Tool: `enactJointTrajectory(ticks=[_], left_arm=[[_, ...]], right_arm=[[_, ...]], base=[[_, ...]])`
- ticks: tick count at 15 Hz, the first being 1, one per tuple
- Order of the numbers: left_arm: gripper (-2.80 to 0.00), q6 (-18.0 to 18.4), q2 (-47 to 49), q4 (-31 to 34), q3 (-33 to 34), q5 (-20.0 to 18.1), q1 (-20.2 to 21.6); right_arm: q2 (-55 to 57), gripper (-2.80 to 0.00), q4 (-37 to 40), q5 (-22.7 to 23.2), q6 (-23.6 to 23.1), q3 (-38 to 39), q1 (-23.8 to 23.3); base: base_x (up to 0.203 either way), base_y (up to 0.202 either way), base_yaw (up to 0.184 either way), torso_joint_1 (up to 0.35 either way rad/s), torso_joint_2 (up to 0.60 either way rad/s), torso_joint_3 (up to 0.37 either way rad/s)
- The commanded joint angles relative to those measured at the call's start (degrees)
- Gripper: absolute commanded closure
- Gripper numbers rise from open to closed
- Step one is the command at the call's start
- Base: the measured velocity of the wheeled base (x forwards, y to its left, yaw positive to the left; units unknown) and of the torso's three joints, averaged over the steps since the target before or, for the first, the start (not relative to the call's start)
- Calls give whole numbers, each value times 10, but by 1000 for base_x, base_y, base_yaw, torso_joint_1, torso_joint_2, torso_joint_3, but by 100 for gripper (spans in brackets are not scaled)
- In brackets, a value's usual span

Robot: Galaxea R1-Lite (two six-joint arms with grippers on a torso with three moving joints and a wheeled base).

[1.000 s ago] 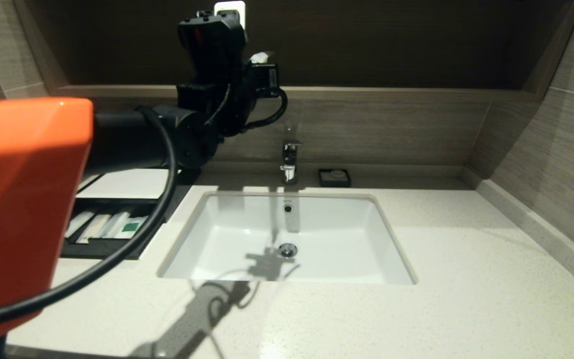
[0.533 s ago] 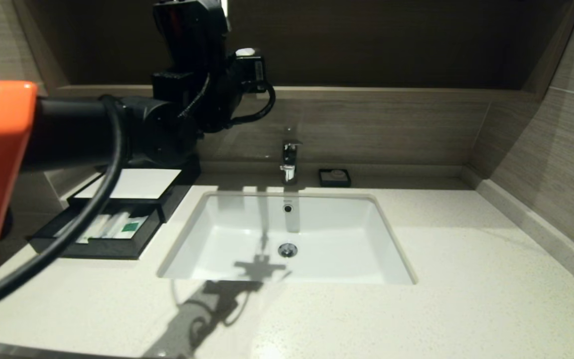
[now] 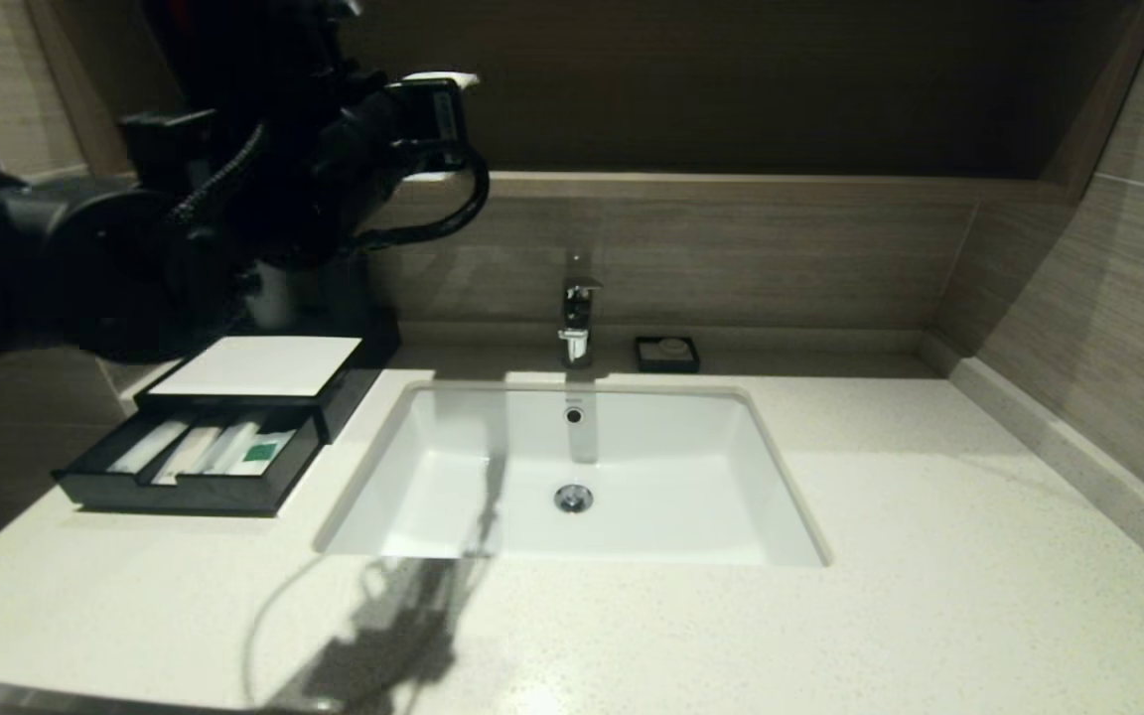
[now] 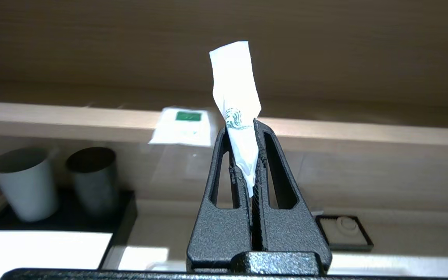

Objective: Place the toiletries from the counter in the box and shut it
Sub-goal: Place the bathroom toiletry into the drawer

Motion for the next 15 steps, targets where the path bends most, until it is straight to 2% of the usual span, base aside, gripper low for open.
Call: enactJointTrajectory(ticks=[1,4,7,12,15], left_arm=[[0,0,-61,-3,47,1,0],[0,-1,-132,-4,115,-2,1],[0,0,-190,3,151,-1,6],[0,-1,-265,60,196,-3,54],[0,-4,-328,120,221,-4,67]], right_arm=[[0,0,0,0,0,0,0],[0,0,0,0,0,0,0],[0,0,0,0,0,0,0],[0,0,0,0,0,0,0],[0,0,0,0,0,0,0]], base=[[0,0,0,0,0,0],[0,0,0,0,0,0],[0,0,0,0,0,0],[0,0,0,0,0,0],[0,0,0,0,0,0]])
